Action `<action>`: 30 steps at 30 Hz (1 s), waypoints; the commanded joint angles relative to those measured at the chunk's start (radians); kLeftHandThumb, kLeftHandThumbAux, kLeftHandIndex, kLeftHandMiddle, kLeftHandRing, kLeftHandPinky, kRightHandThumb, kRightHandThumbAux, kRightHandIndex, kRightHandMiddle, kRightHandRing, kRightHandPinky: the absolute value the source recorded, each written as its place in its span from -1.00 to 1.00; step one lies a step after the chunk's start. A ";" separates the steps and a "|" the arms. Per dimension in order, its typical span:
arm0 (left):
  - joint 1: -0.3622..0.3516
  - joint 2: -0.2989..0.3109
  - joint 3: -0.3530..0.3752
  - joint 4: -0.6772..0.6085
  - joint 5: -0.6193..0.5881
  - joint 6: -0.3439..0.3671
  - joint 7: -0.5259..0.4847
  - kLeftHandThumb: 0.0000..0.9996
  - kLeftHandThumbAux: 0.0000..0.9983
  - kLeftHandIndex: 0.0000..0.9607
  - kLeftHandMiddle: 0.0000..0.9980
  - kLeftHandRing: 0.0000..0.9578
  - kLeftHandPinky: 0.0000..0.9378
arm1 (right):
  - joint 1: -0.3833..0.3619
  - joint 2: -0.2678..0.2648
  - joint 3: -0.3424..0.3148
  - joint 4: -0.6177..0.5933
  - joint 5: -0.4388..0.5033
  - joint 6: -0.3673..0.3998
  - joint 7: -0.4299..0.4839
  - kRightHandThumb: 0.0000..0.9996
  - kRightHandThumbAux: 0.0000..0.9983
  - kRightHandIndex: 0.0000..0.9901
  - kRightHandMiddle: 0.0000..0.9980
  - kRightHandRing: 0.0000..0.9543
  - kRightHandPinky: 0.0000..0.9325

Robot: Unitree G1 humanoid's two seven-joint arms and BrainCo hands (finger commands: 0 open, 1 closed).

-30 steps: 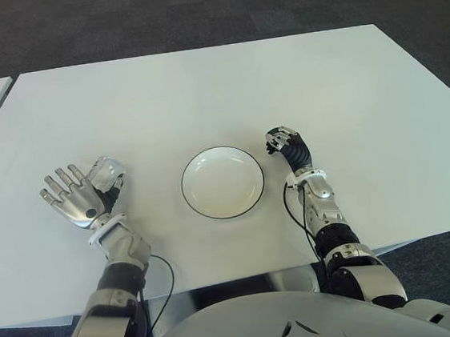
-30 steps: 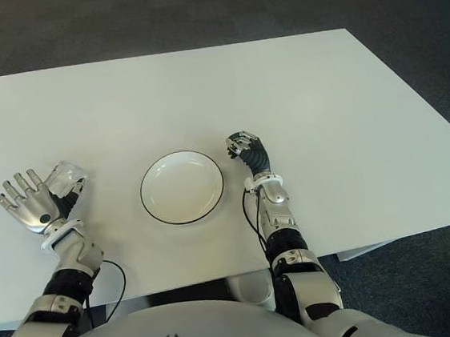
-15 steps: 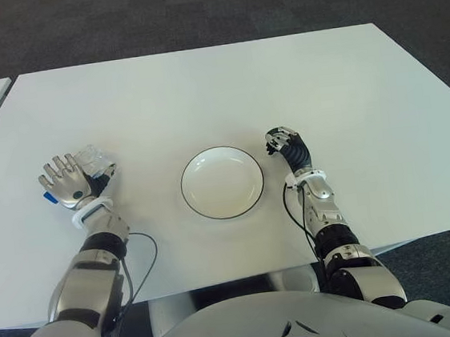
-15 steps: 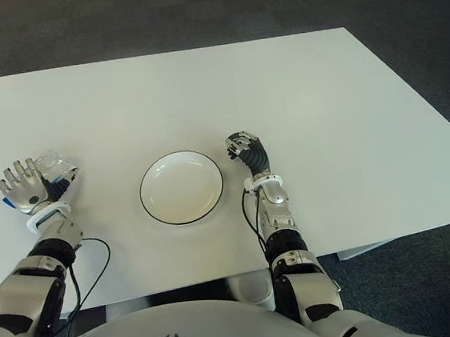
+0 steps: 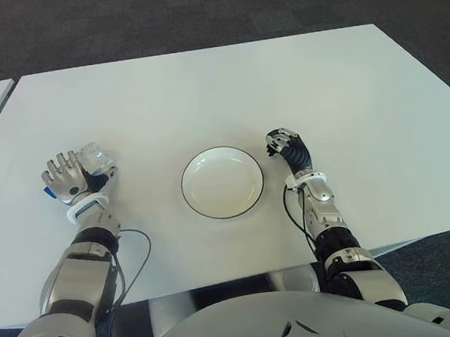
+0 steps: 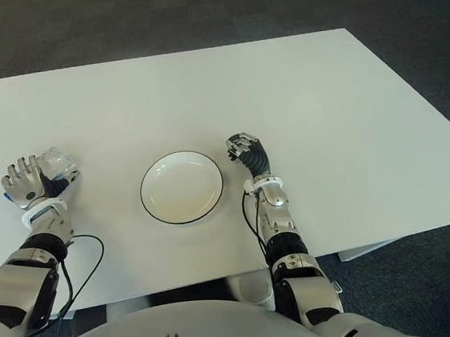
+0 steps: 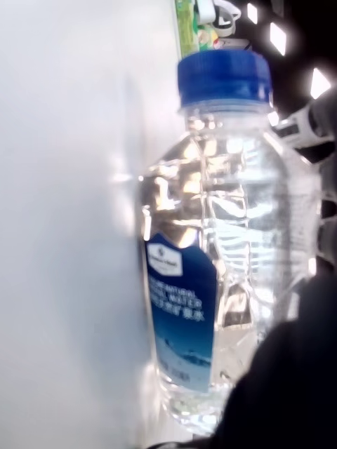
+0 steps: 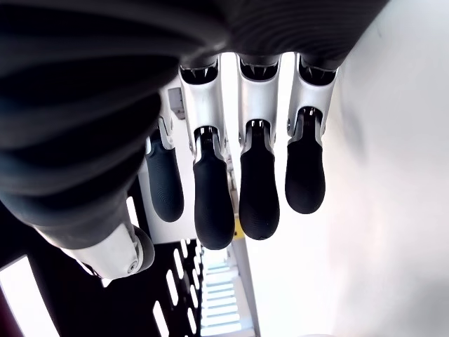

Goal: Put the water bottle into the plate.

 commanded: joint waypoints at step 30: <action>0.131 -0.068 0.027 -0.006 -0.208 -0.156 -0.162 0.69 0.35 -0.19 0.05 0.56 0.64 | 0.061 0.010 -0.007 0.064 0.013 0.090 -0.009 0.41 0.46 -0.12 0.28 0.28 0.28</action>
